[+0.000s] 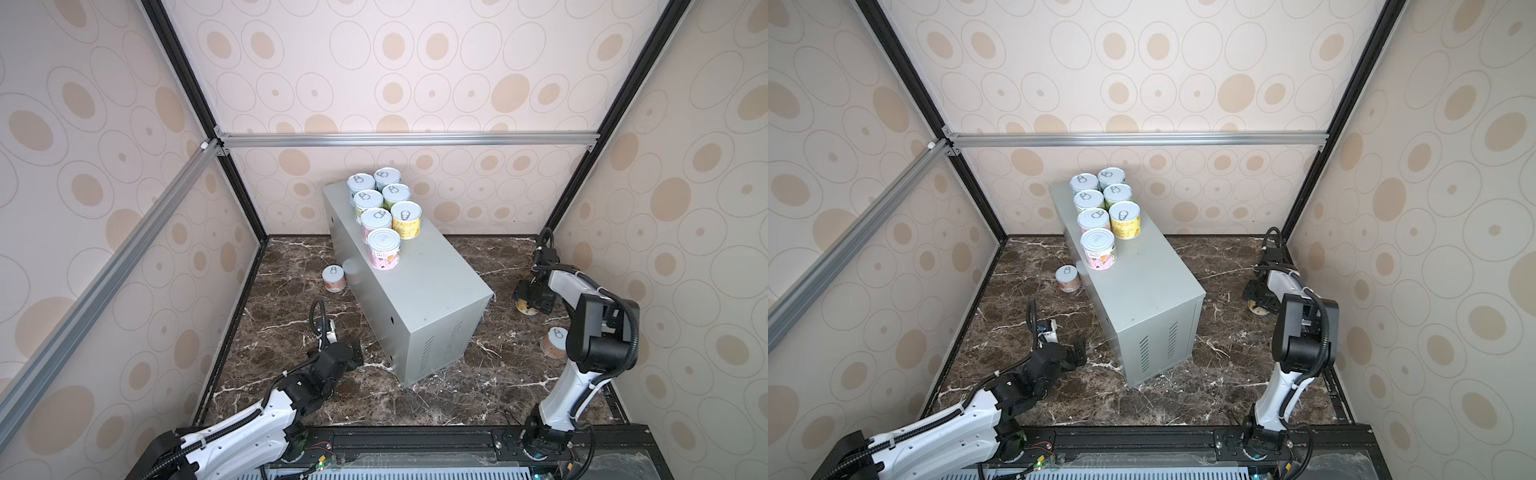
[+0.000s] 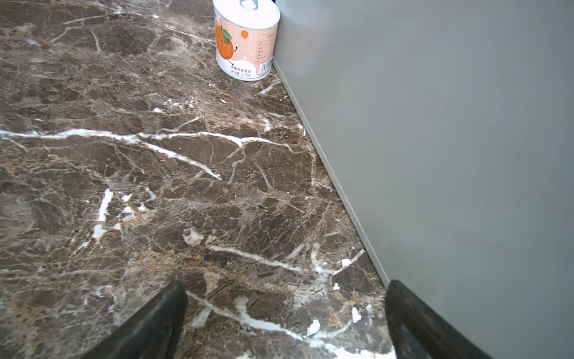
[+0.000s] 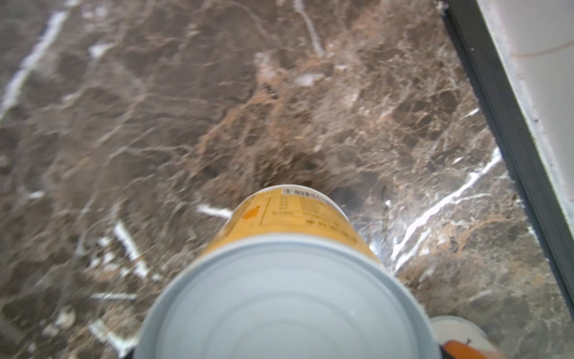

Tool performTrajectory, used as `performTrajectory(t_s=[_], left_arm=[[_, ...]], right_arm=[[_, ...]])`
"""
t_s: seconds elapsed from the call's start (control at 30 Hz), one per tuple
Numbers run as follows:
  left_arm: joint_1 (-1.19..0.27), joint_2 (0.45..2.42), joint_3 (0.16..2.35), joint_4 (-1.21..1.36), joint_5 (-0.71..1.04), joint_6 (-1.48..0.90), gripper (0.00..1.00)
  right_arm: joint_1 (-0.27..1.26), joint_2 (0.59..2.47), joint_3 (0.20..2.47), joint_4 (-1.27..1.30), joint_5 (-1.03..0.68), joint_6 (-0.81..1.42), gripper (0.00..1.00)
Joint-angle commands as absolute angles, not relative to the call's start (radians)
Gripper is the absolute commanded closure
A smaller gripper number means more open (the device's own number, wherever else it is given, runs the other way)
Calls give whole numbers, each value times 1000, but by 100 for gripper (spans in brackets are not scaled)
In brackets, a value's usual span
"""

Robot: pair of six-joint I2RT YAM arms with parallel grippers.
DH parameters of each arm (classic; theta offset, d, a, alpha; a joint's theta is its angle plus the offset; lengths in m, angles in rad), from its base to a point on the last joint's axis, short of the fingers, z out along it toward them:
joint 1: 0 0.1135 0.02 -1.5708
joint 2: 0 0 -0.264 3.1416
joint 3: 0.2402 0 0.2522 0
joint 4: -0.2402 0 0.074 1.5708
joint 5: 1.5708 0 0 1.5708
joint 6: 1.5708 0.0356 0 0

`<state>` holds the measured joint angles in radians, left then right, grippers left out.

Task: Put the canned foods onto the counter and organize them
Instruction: 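Lift the yellow-labelled can with the right gripper off the counter, then carry the yellow-labelled can up over the box top beside the cans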

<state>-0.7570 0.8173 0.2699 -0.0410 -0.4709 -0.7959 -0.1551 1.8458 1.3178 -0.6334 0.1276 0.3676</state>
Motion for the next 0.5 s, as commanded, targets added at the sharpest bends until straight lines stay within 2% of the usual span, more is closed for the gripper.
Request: performTrajectory(t_s=[0.0,0.47], left_arm=[[-748,804,277,-80,-462,-827,1],[-746,752,355,-172,-433,-821,1]], right_arm=[[-99,1793,1319,-667,161,346,42],[18,1620,1333,-821,97,333,44]])
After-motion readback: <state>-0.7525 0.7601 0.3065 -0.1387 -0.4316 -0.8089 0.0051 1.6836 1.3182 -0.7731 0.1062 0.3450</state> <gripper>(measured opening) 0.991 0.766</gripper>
